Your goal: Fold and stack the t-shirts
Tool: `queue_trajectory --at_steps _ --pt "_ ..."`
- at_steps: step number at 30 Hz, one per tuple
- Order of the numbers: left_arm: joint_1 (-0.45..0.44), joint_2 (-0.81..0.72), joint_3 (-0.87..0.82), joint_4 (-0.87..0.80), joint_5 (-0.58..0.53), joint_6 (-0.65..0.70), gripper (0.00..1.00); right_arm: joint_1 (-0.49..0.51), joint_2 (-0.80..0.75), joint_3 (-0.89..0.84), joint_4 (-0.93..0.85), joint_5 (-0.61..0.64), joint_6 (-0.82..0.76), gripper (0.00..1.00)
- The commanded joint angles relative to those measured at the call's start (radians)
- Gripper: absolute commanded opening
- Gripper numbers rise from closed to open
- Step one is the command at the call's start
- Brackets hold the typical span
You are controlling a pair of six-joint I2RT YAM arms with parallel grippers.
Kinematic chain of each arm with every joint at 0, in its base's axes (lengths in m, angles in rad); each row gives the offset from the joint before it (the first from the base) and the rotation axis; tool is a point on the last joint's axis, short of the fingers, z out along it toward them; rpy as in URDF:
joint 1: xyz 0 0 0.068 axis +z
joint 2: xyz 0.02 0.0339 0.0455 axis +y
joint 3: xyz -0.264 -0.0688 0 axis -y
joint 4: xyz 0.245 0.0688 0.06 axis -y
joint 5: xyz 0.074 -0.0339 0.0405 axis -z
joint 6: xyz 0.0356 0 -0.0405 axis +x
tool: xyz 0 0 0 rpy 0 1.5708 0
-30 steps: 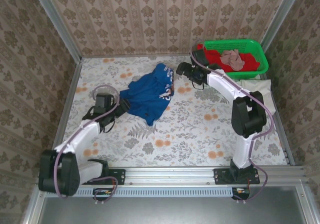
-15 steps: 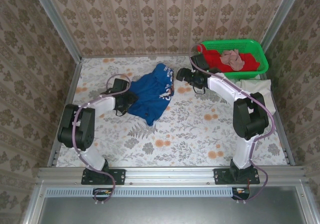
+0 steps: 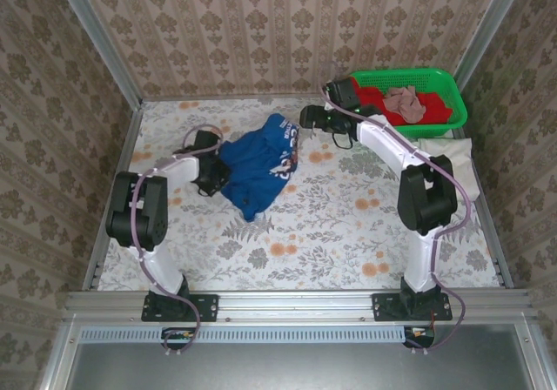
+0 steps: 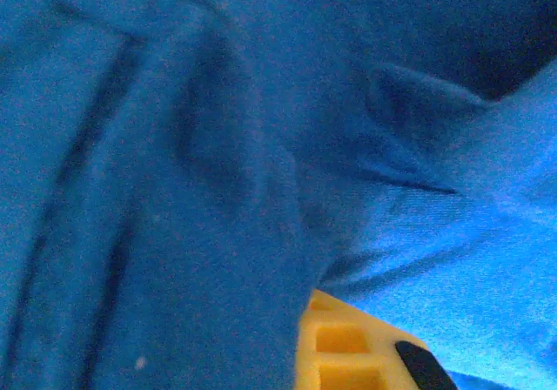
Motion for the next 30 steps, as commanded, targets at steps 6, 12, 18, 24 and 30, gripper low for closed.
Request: queue_trajectory --at_steps 6,12,18,24,30 --pt "0.177 0.121 0.275 -0.153 0.088 0.229 0.13 0.043 0.065 0.077 -0.036 -0.061 -0.072 0.79" --pt "0.136 0.009 0.218 -0.125 -0.031 0.198 0.78 0.054 0.046 0.033 -0.035 -0.063 -0.064 0.78" --pt "0.065 -0.292 -0.087 -0.104 -0.209 0.079 0.92 0.064 0.023 -0.034 -0.007 -0.075 -0.063 0.78" --pt "0.020 -0.486 -0.368 -0.033 -0.180 -0.160 0.82 0.069 0.046 -0.028 -0.001 -0.096 -0.042 0.77" --pt "0.023 -0.466 -0.498 0.165 -0.110 -0.318 0.68 0.084 0.097 0.036 -0.024 -0.123 -0.080 0.78"
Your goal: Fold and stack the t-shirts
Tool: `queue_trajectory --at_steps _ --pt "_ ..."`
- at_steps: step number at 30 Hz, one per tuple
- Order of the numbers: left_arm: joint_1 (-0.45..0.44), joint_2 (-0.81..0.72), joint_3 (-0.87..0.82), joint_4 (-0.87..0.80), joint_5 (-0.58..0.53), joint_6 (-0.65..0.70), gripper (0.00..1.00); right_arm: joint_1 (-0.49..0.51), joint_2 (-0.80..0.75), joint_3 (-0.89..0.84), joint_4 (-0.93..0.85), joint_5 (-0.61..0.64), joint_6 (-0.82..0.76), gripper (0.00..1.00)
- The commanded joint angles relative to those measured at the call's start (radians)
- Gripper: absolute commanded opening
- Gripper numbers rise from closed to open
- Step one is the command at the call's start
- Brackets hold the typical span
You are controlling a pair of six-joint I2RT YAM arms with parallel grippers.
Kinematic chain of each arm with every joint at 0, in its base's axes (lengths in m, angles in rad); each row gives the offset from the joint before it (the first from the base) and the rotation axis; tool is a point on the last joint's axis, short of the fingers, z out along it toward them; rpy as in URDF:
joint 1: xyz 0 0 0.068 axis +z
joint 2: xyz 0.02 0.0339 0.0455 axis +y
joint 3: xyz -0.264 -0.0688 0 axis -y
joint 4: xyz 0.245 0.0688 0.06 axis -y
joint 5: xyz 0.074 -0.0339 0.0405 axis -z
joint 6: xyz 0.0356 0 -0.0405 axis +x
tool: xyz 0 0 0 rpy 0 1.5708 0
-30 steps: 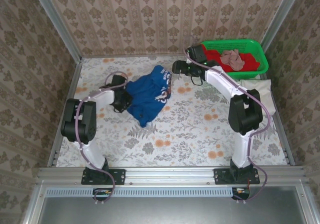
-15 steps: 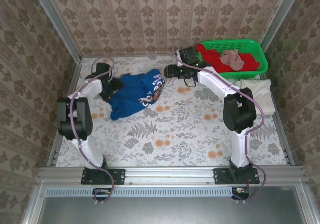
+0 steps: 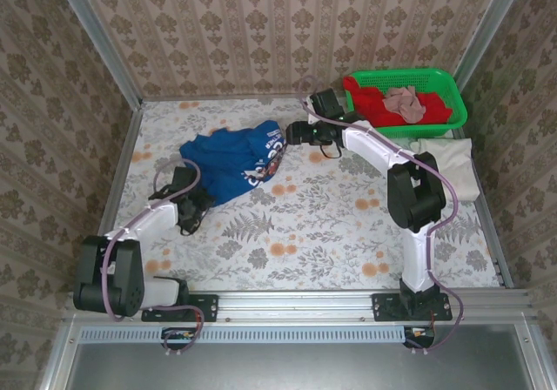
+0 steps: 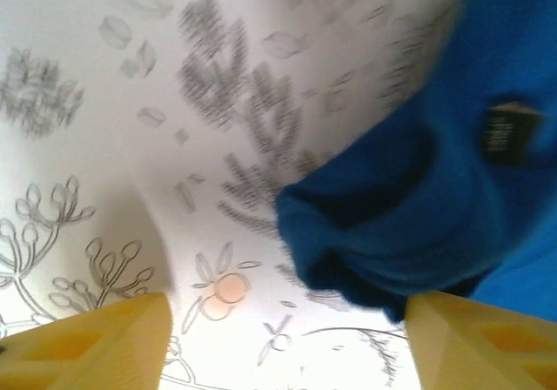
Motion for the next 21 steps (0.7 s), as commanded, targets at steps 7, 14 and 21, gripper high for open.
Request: queue_trajectory --at_steps 7,14,21 --pt "0.020 0.133 0.050 0.180 0.025 -0.090 0.56 0.093 0.112 0.148 -0.056 -0.017 -0.279 0.82" --pt "0.027 0.171 0.057 0.199 0.036 -0.106 0.13 0.214 0.249 0.308 -0.186 0.229 -0.479 0.75" --pt "0.039 0.109 0.080 0.131 0.022 -0.041 0.00 0.211 0.289 0.404 -0.215 0.261 -0.405 0.13"
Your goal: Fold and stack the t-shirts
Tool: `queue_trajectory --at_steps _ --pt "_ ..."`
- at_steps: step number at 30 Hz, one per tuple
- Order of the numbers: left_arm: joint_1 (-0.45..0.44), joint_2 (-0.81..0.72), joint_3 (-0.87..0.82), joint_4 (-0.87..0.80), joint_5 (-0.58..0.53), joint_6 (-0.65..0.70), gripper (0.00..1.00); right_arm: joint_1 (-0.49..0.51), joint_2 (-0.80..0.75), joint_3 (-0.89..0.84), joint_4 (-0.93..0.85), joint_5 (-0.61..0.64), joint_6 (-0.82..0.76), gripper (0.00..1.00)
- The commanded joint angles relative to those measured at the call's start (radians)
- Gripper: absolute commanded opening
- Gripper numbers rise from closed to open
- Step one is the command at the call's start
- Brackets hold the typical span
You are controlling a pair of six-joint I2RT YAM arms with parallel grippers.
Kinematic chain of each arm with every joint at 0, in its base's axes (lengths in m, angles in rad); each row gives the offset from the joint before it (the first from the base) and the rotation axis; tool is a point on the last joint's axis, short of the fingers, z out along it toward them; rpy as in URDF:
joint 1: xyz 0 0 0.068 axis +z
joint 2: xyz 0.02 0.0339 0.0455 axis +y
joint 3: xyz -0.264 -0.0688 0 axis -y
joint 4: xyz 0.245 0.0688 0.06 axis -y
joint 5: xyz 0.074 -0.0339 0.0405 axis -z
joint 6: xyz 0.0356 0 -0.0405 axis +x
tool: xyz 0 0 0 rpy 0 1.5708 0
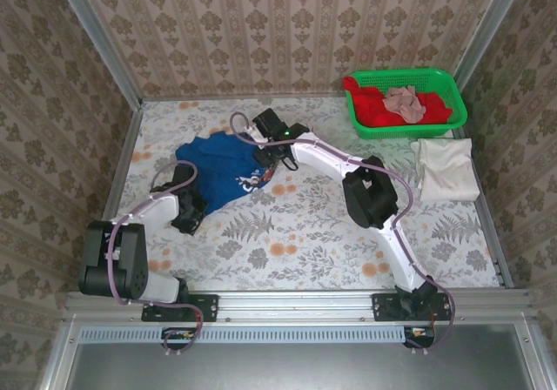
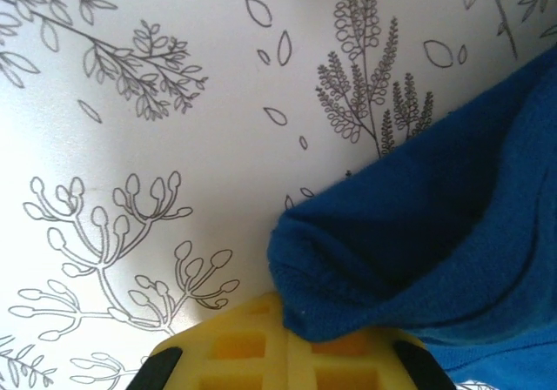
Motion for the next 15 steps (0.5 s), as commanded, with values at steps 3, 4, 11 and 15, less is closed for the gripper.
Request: queue_trajectory --at_steps 3,4,11,15 --pt "0.011 -0.044 0.056 0.151 0.010 0.079 0.00 -0.033 -0.074 0.098 -0.063 0.039 0.057 0.00" --pt "0.012 -0.072 0.075 0.115 -0.003 0.103 0.00 -0.035 -0.108 0.106 -0.064 0.032 0.071 0.00" --pt "0.042 -0.297 0.242 -0.141 -0.085 0.209 0.00 -0.055 -0.405 -0.012 0.028 0.044 0.185 0.00" --pt "0.077 -0.398 0.346 -0.240 -0.071 0.255 0.00 -0.067 -0.584 -0.139 0.118 0.030 0.256 0.00"
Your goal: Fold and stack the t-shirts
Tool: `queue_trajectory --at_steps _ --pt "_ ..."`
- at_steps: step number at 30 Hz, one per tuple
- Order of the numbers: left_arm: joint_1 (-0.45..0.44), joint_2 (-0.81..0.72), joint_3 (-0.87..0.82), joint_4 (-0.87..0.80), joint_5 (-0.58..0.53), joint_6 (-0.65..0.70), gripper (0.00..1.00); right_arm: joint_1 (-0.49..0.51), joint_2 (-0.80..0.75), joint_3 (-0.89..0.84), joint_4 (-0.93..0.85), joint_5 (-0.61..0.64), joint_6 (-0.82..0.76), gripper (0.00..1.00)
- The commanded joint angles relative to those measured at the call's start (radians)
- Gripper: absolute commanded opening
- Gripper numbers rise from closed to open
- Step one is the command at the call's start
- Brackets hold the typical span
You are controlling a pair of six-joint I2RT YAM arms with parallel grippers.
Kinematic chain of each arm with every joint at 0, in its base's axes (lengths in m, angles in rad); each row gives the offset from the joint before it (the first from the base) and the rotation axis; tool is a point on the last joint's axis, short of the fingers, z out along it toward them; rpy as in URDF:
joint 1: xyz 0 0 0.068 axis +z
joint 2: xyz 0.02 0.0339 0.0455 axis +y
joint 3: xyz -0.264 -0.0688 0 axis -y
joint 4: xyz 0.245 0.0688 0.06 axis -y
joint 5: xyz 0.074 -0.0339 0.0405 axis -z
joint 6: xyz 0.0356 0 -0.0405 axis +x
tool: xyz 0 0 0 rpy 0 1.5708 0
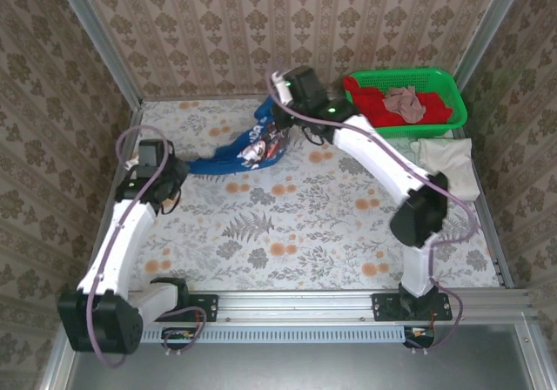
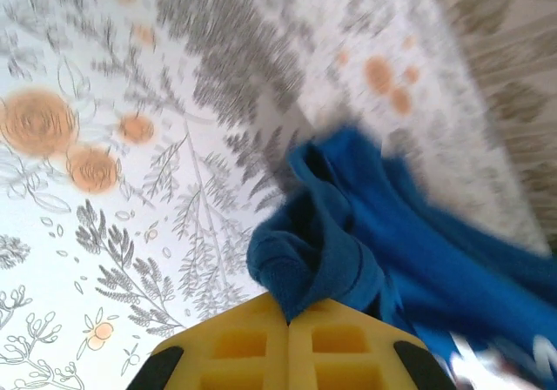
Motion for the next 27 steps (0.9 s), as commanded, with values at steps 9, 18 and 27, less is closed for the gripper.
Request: queue_trajectory --at_steps 9,18,27 --pt "0.031 -0.086 0.346 -0.407 0.022 0.158 0.00 -0.015 -0.445 -0.244 0.078 -0.009 0.180 0.00" --pt "0.032 -0.019 0.338 -0.401 0.081 0.181 0.00 -0.026 -0.468 -0.392 0.079 0.048 0.250 0.00" --pt "0.040 0.281 0.287 -0.145 0.079 0.204 0.00 -0.152 -0.150 -0.345 0.201 0.032 0.239 0.00"
